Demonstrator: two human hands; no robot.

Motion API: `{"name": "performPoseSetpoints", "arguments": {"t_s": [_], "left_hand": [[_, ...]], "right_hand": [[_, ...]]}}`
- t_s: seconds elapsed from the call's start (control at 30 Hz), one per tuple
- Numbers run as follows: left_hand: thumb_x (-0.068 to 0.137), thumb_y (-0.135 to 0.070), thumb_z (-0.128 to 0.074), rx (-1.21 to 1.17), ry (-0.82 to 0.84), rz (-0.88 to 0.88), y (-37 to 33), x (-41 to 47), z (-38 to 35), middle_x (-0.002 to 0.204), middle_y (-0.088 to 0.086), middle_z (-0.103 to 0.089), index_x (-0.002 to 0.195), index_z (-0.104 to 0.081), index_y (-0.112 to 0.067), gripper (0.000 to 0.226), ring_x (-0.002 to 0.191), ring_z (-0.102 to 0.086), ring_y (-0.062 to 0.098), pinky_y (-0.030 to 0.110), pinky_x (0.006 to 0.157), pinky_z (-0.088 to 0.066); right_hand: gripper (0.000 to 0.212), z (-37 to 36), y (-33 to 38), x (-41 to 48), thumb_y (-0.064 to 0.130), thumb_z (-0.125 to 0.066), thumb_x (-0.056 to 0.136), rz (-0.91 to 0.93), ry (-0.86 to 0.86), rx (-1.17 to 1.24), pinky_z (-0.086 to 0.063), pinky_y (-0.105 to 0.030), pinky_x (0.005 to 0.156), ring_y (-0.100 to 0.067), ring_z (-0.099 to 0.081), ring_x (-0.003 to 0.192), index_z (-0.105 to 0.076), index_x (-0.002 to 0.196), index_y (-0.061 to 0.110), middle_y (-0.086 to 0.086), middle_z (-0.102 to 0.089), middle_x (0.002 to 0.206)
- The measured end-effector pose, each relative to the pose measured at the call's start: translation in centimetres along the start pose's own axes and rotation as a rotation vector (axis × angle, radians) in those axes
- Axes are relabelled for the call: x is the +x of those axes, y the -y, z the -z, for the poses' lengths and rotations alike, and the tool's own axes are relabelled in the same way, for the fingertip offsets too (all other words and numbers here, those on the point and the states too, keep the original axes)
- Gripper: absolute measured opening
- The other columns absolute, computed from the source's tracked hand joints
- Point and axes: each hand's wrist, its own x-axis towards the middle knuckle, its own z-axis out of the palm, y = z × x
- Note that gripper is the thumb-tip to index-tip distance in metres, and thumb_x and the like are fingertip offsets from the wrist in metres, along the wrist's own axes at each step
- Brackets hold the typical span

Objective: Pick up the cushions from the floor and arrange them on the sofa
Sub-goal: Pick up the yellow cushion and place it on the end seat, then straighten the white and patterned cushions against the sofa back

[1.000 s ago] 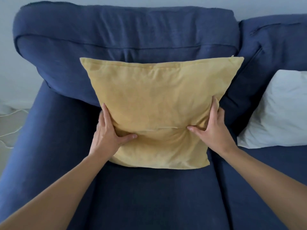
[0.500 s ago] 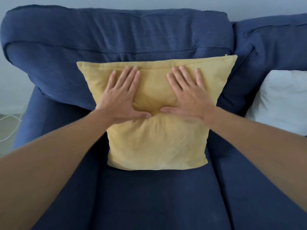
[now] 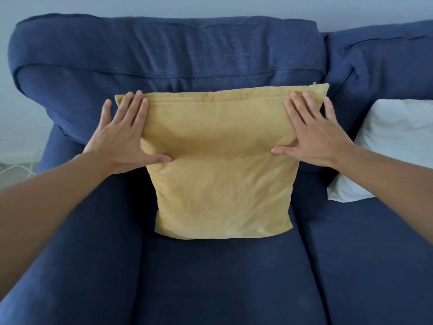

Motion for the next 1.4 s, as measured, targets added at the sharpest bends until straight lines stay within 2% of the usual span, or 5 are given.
{"name": "performPoseSetpoints", "arguments": {"t_s": [0.2,0.33,0.77,1.13,1.4], "left_hand": [[0.069,-0.101,-0.033,-0.074,-0.025,-0.187,-7.1,-2.5,1.5,0.169,0.016,0.014,0.161,0.004,-0.003,0.140,0.157,0.015,0.031,0.061,0.124,-0.001],[0.068,-0.093,-0.050,-0.070,0.010,-0.197,-10.3,-2.7,0.3,0.171,0.013,0.008,0.162,0.000,-0.003,0.140,0.158,0.010,0.031,0.057,0.125,-0.004],[0.072,-0.094,-0.039,0.000,0.169,0.029,-6.3,-6.3,8.8,0.171,0.013,0.013,0.160,0.011,-0.005,0.135,0.157,0.011,0.031,0.055,0.126,0.000],[0.073,-0.093,-0.038,-0.145,0.164,0.016,-15.3,-9.4,17.0,0.171,0.012,0.009,0.161,0.008,-0.006,0.132,0.157,0.014,0.028,0.053,0.127,-0.003],[0.071,-0.096,-0.030,-0.208,0.128,0.058,-26.5,-9.0,20.5,0.171,0.012,0.007,0.162,0.004,-0.006,0.132,0.157,0.012,0.028,0.053,0.126,-0.001]], "right_hand": [[0.116,1.9,8.2,-3.0,0.089,-0.029,0.083,0.231,-0.055,0.074,0.000,-0.064,0.121,-0.035,0.016,0.154,0.013,0.160,0.012,-0.016,0.019,0.167],[0.125,0.4,11.1,-3.3,0.081,-0.058,0.072,0.167,-0.020,0.073,-0.002,-0.065,0.121,-0.038,0.006,0.155,-0.001,0.162,0.017,-0.015,0.006,0.170],[0.110,9.2,3.9,-8.1,0.076,-0.047,0.085,-0.065,0.137,0.057,0.004,-0.061,0.122,-0.034,0.010,0.156,0.004,0.162,0.017,-0.014,0.009,0.170],[0.110,16.4,0.4,-15.3,0.080,-0.043,0.084,-0.124,0.134,0.159,-0.001,-0.060,0.122,-0.033,0.007,0.156,0.009,0.161,0.022,-0.012,0.010,0.170],[0.110,16.1,-10.0,-21.5,0.080,-0.044,0.083,-0.113,0.138,0.147,-0.003,-0.060,0.123,-0.034,0.009,0.156,0.010,0.161,0.023,-0.012,0.011,0.170]]}}
